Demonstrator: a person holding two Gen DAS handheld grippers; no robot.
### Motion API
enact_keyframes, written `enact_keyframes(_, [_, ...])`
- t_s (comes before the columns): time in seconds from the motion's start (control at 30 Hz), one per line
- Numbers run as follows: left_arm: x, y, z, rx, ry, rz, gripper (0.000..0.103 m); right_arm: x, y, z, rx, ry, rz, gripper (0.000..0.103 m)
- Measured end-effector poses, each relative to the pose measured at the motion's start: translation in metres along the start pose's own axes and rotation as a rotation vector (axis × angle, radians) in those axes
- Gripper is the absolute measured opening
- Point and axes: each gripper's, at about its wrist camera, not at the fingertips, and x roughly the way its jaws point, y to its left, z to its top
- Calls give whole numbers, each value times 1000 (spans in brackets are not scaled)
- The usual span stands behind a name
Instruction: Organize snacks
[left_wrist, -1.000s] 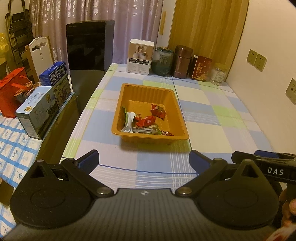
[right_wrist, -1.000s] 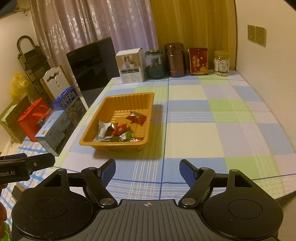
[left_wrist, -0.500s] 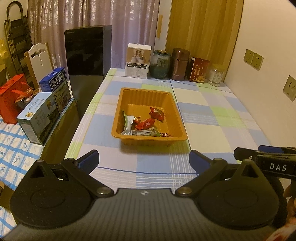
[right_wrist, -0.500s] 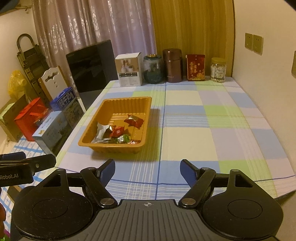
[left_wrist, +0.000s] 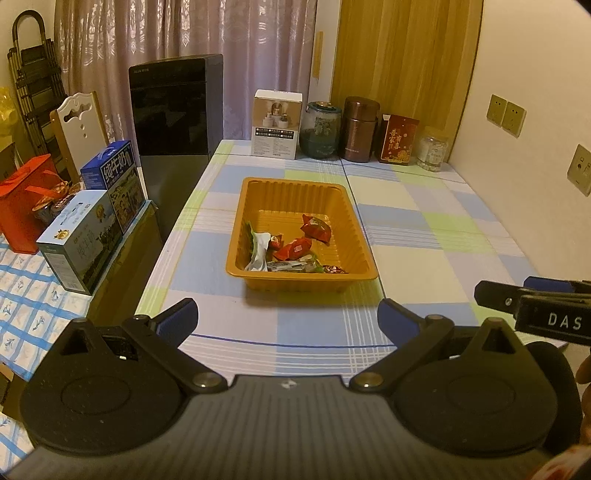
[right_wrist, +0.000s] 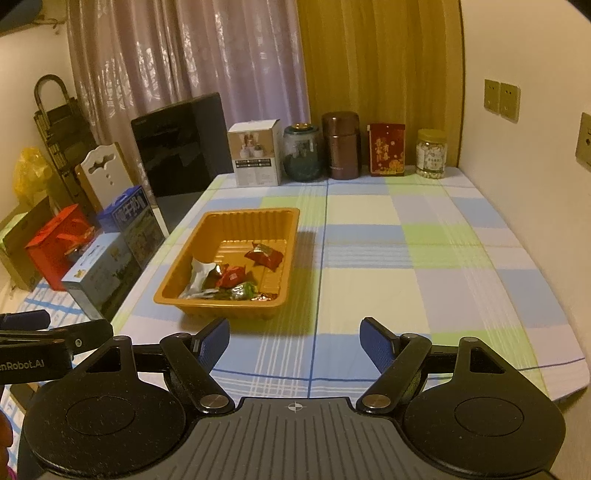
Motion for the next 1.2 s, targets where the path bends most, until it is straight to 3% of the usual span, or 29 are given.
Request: enact_keyframes(1.2, [-3,1,2,3,-12,-2,103,5,-3,0,7,4,3,78])
